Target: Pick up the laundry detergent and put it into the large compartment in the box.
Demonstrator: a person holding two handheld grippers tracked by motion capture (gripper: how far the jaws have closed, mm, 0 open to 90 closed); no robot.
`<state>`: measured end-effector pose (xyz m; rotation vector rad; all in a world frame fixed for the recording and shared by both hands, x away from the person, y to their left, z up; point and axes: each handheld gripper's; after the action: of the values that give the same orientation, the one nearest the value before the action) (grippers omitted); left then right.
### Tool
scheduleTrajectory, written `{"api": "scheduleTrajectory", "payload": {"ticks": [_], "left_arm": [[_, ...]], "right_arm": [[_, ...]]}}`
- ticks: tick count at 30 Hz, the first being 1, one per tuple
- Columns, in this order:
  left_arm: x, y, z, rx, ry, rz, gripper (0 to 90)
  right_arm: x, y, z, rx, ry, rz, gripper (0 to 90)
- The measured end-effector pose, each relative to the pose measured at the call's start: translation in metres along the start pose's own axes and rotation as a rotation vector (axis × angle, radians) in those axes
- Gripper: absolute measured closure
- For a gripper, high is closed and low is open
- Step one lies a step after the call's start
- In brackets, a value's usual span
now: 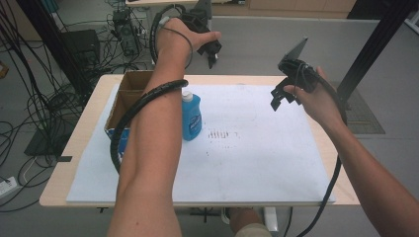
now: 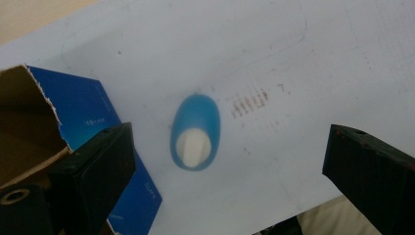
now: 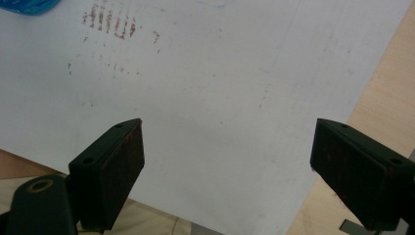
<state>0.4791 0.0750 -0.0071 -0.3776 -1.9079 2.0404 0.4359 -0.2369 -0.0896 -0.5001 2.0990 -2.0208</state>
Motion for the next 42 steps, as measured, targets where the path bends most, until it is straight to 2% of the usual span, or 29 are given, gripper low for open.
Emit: {"api": "scheduleTrajectory", "payload": {"ticks": [6,9,16,24,29,42], "left_arm": [[0.0,0.005,-0.004,-0.013,0.019,-0.004,6.1],[-0.002,0.009,-0.005,-0.025,0.034,-0.021,6.0],[-0.002,0.019,-0.011,-0.02,0.045,-0.039,5.9],[0.0,0.027,-0.018,-0.008,0.044,-0.036,5.9],[0.001,0.033,-0.021,-0.004,0.065,-0.033,6.0],[-0.003,0.051,-0.028,0.009,0.083,-0.045,5.9]], "right_arm": [[0.002,-0.001,0.001,0.001,-0.001,0.003,12.4],[0.003,0.0,0.002,0.002,0.003,-0.001,12.4],[0.004,0.001,0.003,0.007,0.007,-0.005,12.4],[0.003,0.004,0.001,0.003,0.002,-0.008,12.3],[0.002,0.006,0.002,0.005,0.006,-0.011,12.2],[-0.002,0.01,0.0,0.013,0.006,-0.021,12.2]]}}
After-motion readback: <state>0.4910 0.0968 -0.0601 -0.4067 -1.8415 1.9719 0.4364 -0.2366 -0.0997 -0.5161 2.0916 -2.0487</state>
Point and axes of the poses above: each handheld gripper's, and its own axes: y roughly forward along the jaws, x roughly out of its underside, z roughly to its right, and after that the axes turned 11 degrees about -z, right-handed
